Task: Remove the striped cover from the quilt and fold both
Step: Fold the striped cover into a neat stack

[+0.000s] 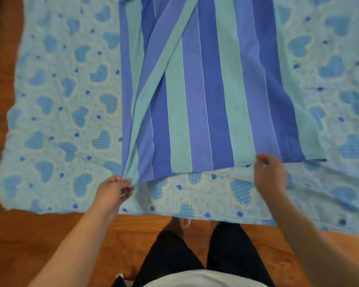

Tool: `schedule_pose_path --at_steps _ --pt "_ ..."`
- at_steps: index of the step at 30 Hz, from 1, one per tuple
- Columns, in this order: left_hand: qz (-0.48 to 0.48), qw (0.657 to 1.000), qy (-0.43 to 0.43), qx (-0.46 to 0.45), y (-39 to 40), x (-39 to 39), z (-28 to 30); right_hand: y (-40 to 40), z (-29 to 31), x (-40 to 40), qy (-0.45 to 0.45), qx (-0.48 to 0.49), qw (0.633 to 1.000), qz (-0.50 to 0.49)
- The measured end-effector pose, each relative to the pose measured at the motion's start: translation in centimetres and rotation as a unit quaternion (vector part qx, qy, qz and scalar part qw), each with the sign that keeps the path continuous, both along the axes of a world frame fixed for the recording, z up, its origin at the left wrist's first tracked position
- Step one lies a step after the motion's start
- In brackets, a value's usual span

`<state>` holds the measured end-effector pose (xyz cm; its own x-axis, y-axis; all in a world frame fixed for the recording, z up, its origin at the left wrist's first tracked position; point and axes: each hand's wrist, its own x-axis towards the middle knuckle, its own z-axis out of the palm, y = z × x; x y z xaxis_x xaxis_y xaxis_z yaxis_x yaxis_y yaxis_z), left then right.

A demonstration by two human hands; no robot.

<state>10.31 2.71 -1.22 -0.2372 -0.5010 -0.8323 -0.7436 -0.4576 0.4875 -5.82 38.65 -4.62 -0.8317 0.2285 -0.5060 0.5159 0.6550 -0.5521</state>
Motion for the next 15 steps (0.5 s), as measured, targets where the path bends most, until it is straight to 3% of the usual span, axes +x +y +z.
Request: schedule_pose_path --at_steps 2,5,6,9,12,15 --pt "-0.033 0.998 0.047 0.040 2.6 -1.2 4.6 -6.4 4.8 3.8 0.004 -0.114 0.966 0.230" --pt "-0.086 0.983 0.139 0.081 5.9 -3.4 11.1 -14.3 10.4 6.7 0.114 -0.168 0.863 0.462" --pt "-0.092 0.978 0.167 0.084 6.4 -4.3 13.2 -16.1 12.0 6.8 0.135 -0.164 0.852 0.478" --pt "-0.126 0.962 0.230 0.080 6.7 -6.5 17.7 -17.8 15.8 6.2 0.226 -0.116 0.876 0.410" --pt "-0.239 0.931 0.257 0.105 6.1 -7.8 20.2 -16.7 18.9 5.4 0.340 -0.073 0.868 0.355" --pt "-0.365 0.875 0.310 0.068 5.2 -8.0 21.6 -15.2 21.8 5.2 0.377 -0.040 0.862 0.335"
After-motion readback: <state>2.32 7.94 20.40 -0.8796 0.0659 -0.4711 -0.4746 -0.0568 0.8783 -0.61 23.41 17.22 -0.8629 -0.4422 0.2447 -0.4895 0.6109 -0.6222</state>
